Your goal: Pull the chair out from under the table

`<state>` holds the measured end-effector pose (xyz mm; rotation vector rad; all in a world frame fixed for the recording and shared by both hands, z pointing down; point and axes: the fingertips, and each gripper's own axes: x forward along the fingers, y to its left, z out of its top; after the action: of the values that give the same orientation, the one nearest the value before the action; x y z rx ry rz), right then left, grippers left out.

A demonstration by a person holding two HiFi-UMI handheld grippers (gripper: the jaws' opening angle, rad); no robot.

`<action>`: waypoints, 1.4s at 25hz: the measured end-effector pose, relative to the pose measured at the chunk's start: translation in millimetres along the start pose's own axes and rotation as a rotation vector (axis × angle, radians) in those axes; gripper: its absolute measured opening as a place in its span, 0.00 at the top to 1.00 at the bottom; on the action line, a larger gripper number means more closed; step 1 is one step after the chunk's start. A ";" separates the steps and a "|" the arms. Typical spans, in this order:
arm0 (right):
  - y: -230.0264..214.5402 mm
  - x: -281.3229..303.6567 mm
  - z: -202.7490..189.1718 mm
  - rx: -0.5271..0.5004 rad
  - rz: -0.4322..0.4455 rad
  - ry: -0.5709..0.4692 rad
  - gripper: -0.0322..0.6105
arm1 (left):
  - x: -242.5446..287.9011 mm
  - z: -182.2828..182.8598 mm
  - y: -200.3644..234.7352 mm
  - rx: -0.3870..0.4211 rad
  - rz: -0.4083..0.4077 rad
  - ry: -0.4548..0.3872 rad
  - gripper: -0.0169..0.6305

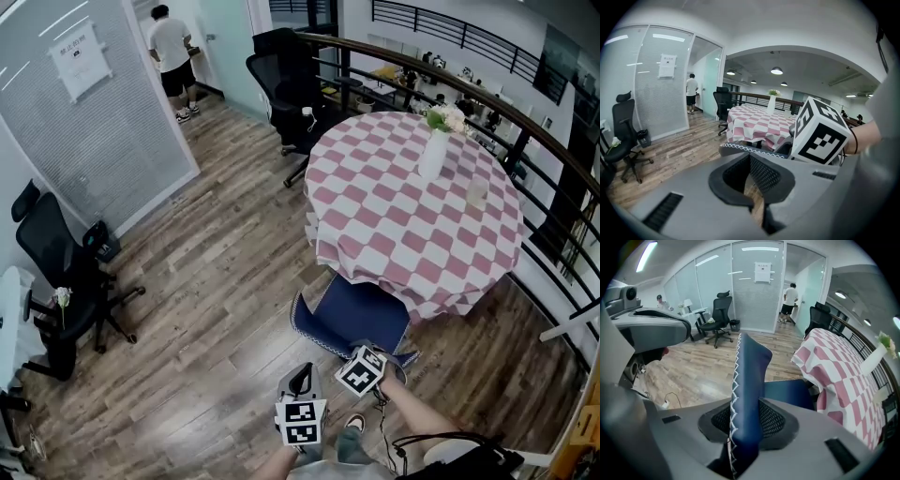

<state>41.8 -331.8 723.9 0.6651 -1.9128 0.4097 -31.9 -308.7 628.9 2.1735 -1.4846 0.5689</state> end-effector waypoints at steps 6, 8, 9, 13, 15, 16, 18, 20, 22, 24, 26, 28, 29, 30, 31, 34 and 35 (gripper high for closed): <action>1.9 0.6 0.0 -0.014 0.000 -0.005 0.77 | -9.9 -4.1 1.2 -0.004 0.006 -0.003 0.97; 2.1 0.5 0.1 -0.021 -0.005 -0.005 0.78 | -13.8 -5.3 2.3 -0.005 0.010 -0.007 0.97; 2.4 0.4 0.1 -0.025 -0.007 -0.007 0.78 | -16.2 -5.9 2.9 -0.005 0.011 -0.008 0.97; 4.8 -1.1 -3.1 -0.030 -0.012 0.000 0.79 | -24.8 -9.7 7.1 -0.003 0.025 -0.012 0.97; 7.2 -1.6 -3.7 -0.031 -0.008 0.004 0.79 | -29.2 -12.0 13.0 -0.002 0.040 -0.013 0.97; 9.0 -1.8 -4.2 -0.033 -0.006 0.004 0.80 | -31.2 -14.2 16.2 -0.004 0.047 -0.010 0.97; 13.7 -2.4 -5.7 -0.034 -0.001 0.004 0.80 | -34.2 -19.7 20.9 -0.014 0.056 -0.003 0.97; 19.7 -3.2 -6.6 -0.032 0.006 0.006 0.80 | -37.0 -25.3 24.8 -0.025 0.062 0.005 0.97; 25.6 -3.2 -6.4 -0.027 0.012 0.004 0.80 | -39.5 -30.1 29.0 -0.033 0.071 0.011 0.97; 31.5 -3.7 -6.9 -0.021 0.017 0.007 0.80 | -41.6 -33.9 32.2 -0.044 0.079 0.012 0.97; 37.3 -3.7 -8.1 -0.017 0.021 0.007 0.80 | -44.1 -36.2 32.9 -0.052 0.078 0.013 0.97; 42.6 -3.3 -8.9 -0.015 0.025 0.006 0.80 | -46.9 -37.9 34.0 -0.052 0.080 0.013 0.97; 45.3 -3.5 -9.0 -0.014 0.026 0.005 0.80 | -48.5 -38.8 35.0 -0.051 0.082 0.013 0.97; 48.1 -4.0 -9.0 -0.013 0.027 0.004 0.80 | -50.2 -39.7 36.3 -0.052 0.085 0.011 0.97; 50.9 -4.6 -9.0 -0.013 0.028 0.004 0.80 | -51.9 -40.3 37.5 -0.053 0.087 0.008 0.97; 58.3 -5.7 -10.7 -0.013 0.033 0.004 0.80 | -56.5 -40.5 38.9 -0.055 0.087 -0.002 0.97; 60.8 -6.0 -11.7 -0.014 0.035 0.005 0.80 | -58.1 -41.6 39.0 -0.058 0.087 0.000 0.97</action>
<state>14.8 -275.8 724.1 0.6218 -1.9233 0.4189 -91.6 -253.7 635.1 2.0735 -1.5828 0.5481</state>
